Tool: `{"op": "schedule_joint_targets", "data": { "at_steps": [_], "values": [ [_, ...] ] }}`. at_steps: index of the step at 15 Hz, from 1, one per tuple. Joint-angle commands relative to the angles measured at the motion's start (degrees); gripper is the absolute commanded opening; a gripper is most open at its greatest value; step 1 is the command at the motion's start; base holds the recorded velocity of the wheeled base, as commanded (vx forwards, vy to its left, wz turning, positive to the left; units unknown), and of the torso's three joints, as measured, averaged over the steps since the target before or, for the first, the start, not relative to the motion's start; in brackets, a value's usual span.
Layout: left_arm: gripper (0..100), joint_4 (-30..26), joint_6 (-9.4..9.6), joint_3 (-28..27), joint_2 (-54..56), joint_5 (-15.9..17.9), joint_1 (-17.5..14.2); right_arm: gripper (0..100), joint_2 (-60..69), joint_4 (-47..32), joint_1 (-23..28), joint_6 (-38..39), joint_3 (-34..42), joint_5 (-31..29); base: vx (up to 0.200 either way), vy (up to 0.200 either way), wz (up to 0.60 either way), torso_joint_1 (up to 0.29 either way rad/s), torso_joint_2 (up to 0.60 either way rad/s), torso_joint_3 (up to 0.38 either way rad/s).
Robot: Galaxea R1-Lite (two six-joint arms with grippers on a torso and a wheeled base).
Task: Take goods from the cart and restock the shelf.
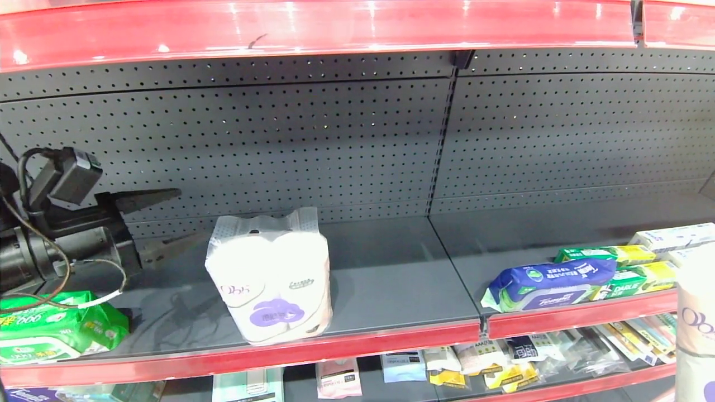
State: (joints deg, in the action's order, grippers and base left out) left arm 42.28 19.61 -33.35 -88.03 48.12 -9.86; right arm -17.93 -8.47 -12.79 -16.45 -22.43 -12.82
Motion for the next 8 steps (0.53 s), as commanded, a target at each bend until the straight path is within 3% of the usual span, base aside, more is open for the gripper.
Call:
{"op": "schedule_joint_targets", "data": {
  "at_steps": [1, 3, 4, 5, 6, 8],
  "values": [
    [100, 2.8, -5.02, 2.3, 5.2, -9.0, -2.8, 0, -0.1, 0.0, -0.1, 0.1, 0.1, 0.0, 0.0, 0.0, 0.0, 0.0, 0.0, 0.0],
    [100, 6.2, -13.37, 5.6, 9.5, -28.6, -1.6, 0, -0.2, 0.0, -0.2, 0.4, 0.1, 0.0, 0.0, 0.0, 0.0, 0.0, 0.0, 0.0],
    [100, 6.0, -13.55, 6.8, 10.8, -33.7, -1.6, 0, -0.1, 0.0, -0.1, 0.4, 0.0, -0.1, 0.0, 0.0, 0.0, 0.0, 0.0, 0.0],
    [100, 6.0, -13.81, 9.2, 13.0, -43.4, -1.6, 0, -0.1, 0.0, -0.1, 0.7, 0.1, -0.4, 0.0, 0.0, 0.0, 0.0, 0.0, 0.0],
    [100, 5.3, -13.99, 10.6, 15.2, -47.0, -1.6, 0, -0.2, 0.0, -0.1, 0.7, 0.2, -0.2, 0.0, 0.0, 0.0, 0.0, 0.0, 0.0],
    [100, -2.6, -15.22, 12.7, 24.0, -46.7, -1.3, 0, -0.6, 0.0, -0.1, 0.7, 0.0, -0.1, 0.0, 0.0, 0.0, 0.0, 0.0, 0.0]
  ]
}}
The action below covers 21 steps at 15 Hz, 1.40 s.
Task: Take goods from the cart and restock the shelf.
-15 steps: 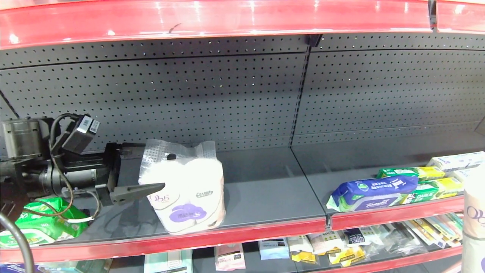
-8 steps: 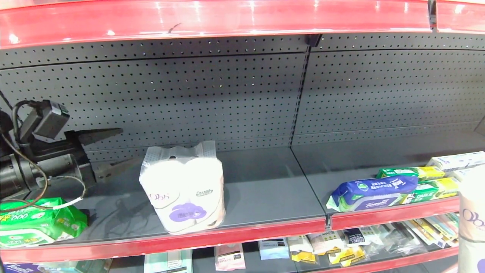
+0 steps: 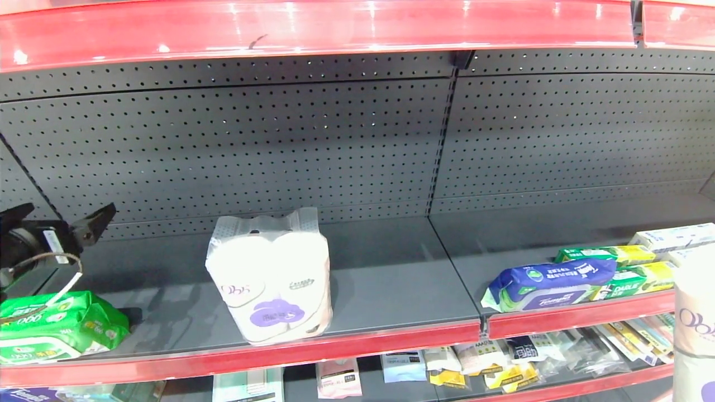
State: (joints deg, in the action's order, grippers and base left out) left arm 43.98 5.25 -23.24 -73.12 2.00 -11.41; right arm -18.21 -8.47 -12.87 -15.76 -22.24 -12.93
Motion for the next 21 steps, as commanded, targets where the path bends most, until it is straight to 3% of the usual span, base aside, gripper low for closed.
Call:
{"op": "schedule_joint_targets", "data": {
  "at_steps": [1, 3, 5, 6, 7, 8, 9, 10, 11, 13, 14, 16, 21],
  "values": [
    [100, -12.0, -1.47, 3.5, 15.6, 2.0, 0.2, 0, -1.2, 0.2, 0.0, 0.1, -0.4, 0.0, 0.0, 0.0, 0.0, 0.0, 0.0, 0.0],
    [100, -33.4, -1.56, 3.5, 33.3, 10.7, 0.2, 0, -3.8, 0.6, -0.2, 0.3, -0.9, 0.6, 0.0, 0.0, 0.0, 0.0, 0.0, 0.0],
    [100, -55.2, -1.47, -0.2, 49.0, 18.2, 0.3, 0, -7.4, 0.7, -0.1, 0.3, -2.9, 4.0, 0.0, 0.0, 0.0, 0.0, 0.0, 0.0],
    [100, -55.8, -1.47, -0.4, 49.5, 18.5, 0.3, 0, -7.5, 0.7, -0.1, 0.3, -3.0, 4.1, 0.0, 0.0, 0.0, 0.0, 0.0, 0.0],
    [100, -69.7, -1.47, -4.2, 59.8, 23.7, 3.1, 0, -11.0, 0.7, -0.1, 0.3, -5.4, 4.9, 0.0, 0.0, 0.0, 0.0, 0.0, 0.0],
    [100, -71.1, -1.47, -4.5, 60.8, 23.7, 3.9, 0, -11.4, 0.7, -0.2, 0.3, -5.6, 5.0, 0.0, 0.0, 0.0, 0.0, 0.0, 0.0],
    [100, -78.1, -1.3, -5.6, 67.5, 23.5, 11.6, 0, -13.3, 1.4, -0.1, 0.4, -6.9, 6.6, 0.0, 0.0, 0.0, 0.0, 0.0, 0.0],
    [100, -79.8, -1.12, -5.6, 68.8, 22.3, 12.4, 0, -14.1, 2.6, 0.0, 0.5, -6.9, 6.8, 0.0, 0.0, 0.0, 0.0, 0.0, 0.0],
    [100, -80.1, -1.21, -5.2, 68.8, 18.6, 12.2, 0, -14.9, 3.7, 0.1, 0.6, -6.9, 6.8, 0.0, 0.0, 0.0, 0.0, 0.0, 0.0],
    [100, -79.8, -1.39, -2.7, 69.7, 7.6, 12.6, 0, -15.4, 4.6, 0.2, 0.6, -6.8, 6.8, 0.0, 0.0, 0.0, 0.0, 0.0, 0.0],
    [100, -79.8, -1.39, -1.5, 71.1, 5.0, 12.4, 0, -15.4, 4.7, 0.2, 1.1, -6.7, 6.8, 0.0, 0.0, 0.0, 0.0, 0.0, 0.0],
    [100, -79.8, -1.47, -0.3, 72.6, 3.4, 11.8, 0, -15.4, 4.7, 0.2, 2.0, -6.7, 6.7, 0.0, 0.0, 0.6, 0.002, 0.0, -0.002],
    [100, -79.8, -1.39, -0.2, 73.0, 4.3, 11.7, 0, -15.2, 4.6, 0.3, 2.0, -6.2, 6.8, 0.0, 0.0, 0.6, 0.008, 0.0, 0.003]
  ]
}}
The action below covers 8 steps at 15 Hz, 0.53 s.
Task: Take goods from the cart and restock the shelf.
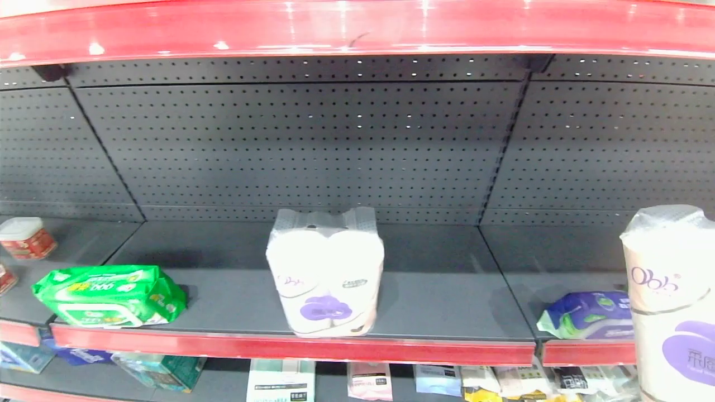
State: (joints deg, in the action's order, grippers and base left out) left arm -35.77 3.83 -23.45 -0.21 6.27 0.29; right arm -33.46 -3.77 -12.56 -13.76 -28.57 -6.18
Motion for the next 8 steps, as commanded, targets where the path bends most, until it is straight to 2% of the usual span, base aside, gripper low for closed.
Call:
{"op": "schedule_joint_targets", "data": {
  "at_steps": [1, 4, 7, 8],
  "values": [
    [100, 0.1, 0.04, -0.1, 0.1, 0.2, 0.0, 0, 0.1, -0.1, 0.0, 0.0, 0.2, -0.1, 0.0, 0.0, 0.6, 0.002, 0.01, 0.002],
    [100, 2.0, -0.22, -0.4, 0.1, 4.8, 0.0, 0, -0.2, 0.1, -0.4, -0.1, -0.6, 0.6, 0.0, 0.0, 0.0, 0.0, 0.0, 0.0],
    [100, 2.4, 0.04, 1.2, 0.1, 5.9, 0.0, 0, -1.0, 0.3, -0.5, 0.0, -1.1, 4.8, 0.0, 0.0, 0.0, 0.0, 0.0, 0.0],
    [100, 5.4, -0.31, 3.8, 0.1, 4.9, 0.0, 0, -3.4, 2.4, -0.5, 0.3, -1.3, 6.8, 0.0, 0.0, 0.0, 0.0, 0.0, 0.0]
  ]
}}
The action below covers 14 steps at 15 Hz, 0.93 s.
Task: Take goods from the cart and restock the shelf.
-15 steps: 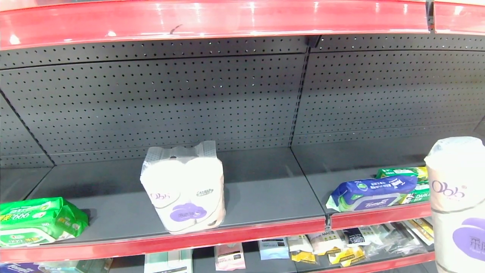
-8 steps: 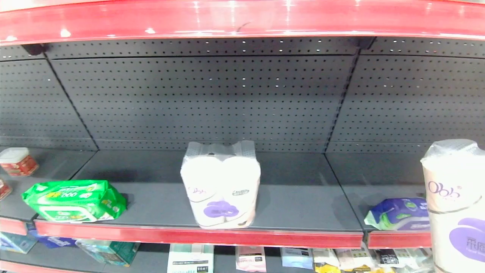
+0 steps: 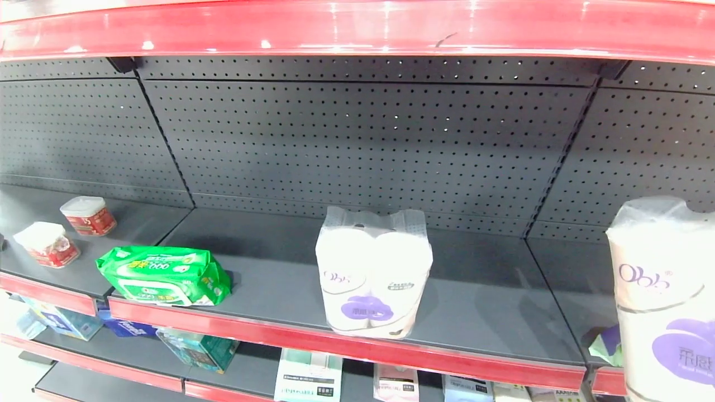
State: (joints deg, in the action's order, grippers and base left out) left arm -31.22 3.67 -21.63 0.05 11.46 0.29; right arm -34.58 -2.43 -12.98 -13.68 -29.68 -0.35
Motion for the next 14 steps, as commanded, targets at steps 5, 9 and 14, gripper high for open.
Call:
{"op": "schedule_joint_targets", "data": {
  "at_steps": [5, 9, 14],
  "values": [
    [100, 15.0, -0.77, 11.0, 0.0, -8.0, 0.0, 0, -10.9, 10.2, 0.0, 0.8, -0.1, 3.7, 0.0, 0.0, 0.0, 0.0, 0.0, 0.0],
    [100, 20.8, -1.3, 12.8, -5.5, -10.4, -0.2, 0, -10.9, 10.2, 0.0, 0.8, 1.7, 4.2, 0.0, 0.0, 0.0, 0.0, 0.0, 0.0],
    [100, 28.2, -2.0, 17.6, -0.2, -10.1, -0.1, 0, -10.6, 10.2, 0.2, 0.8, 1.5, 4.2, 0.0, 0.0, 0.0, 0.0, 0.0, 0.0]
  ]
}}
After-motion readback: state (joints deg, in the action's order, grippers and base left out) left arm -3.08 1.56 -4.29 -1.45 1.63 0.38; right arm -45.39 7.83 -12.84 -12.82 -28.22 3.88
